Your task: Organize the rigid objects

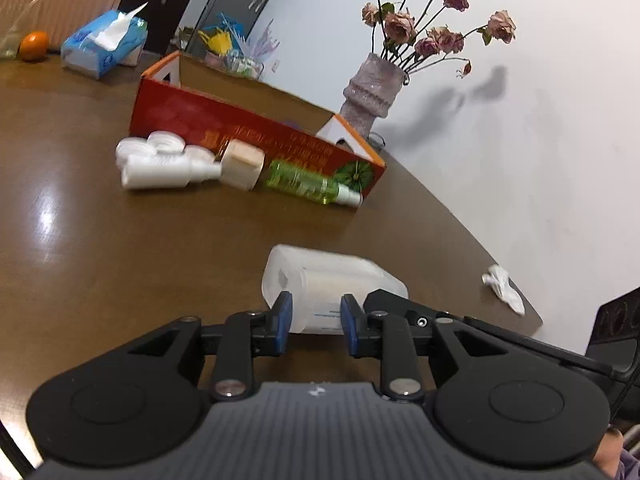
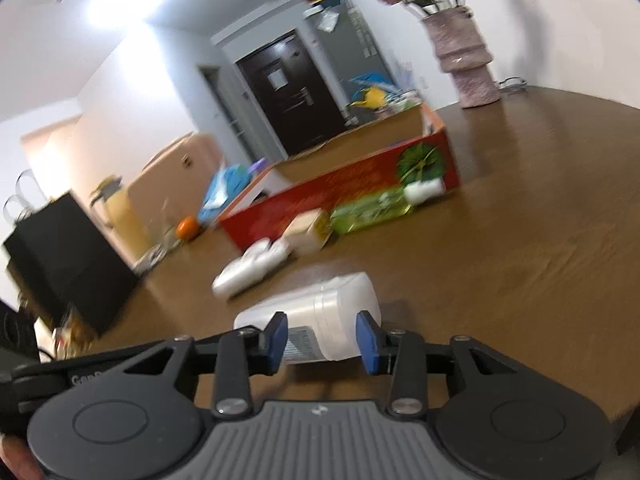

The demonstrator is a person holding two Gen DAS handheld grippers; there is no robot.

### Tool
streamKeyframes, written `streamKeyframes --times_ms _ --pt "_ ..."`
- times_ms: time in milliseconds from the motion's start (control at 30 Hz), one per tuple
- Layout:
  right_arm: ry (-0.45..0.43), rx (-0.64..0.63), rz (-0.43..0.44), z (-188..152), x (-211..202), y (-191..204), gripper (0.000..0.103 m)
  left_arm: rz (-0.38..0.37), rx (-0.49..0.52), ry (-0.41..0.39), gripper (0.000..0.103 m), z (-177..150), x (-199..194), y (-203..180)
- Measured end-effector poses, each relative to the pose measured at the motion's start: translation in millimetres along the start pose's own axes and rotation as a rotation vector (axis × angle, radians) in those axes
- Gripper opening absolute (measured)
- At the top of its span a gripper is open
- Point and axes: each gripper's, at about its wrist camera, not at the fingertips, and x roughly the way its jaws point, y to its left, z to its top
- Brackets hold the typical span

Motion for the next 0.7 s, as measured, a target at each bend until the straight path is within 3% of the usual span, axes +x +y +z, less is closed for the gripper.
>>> streamKeyframes --times_ms 100,233,433,700 --pt "0.006 0.04 0.022 -4.2 -2.5 -1.1 0.041 -0.012 -0.014 0.002 0.028 -2.1 -5.6 7.6" --pt "-0.016 0.057 -0.015 0.6 -1.3 -2.1 0.041 -0.001 -0.008 -0.023 0.04 6.6 -5.1 11.8" --pt "0.018 0.13 -0.001 3.1 11.4 -8.5 0.038 -0.048 -0.064 0.02 0.04 12.8 18.7 18.1" --pt "-0.012 0.072 -0.031 5.4 -3.7 4.7 0.033 -0.075 -0.055 0.003 0.037 14.2 8.0 14.7"
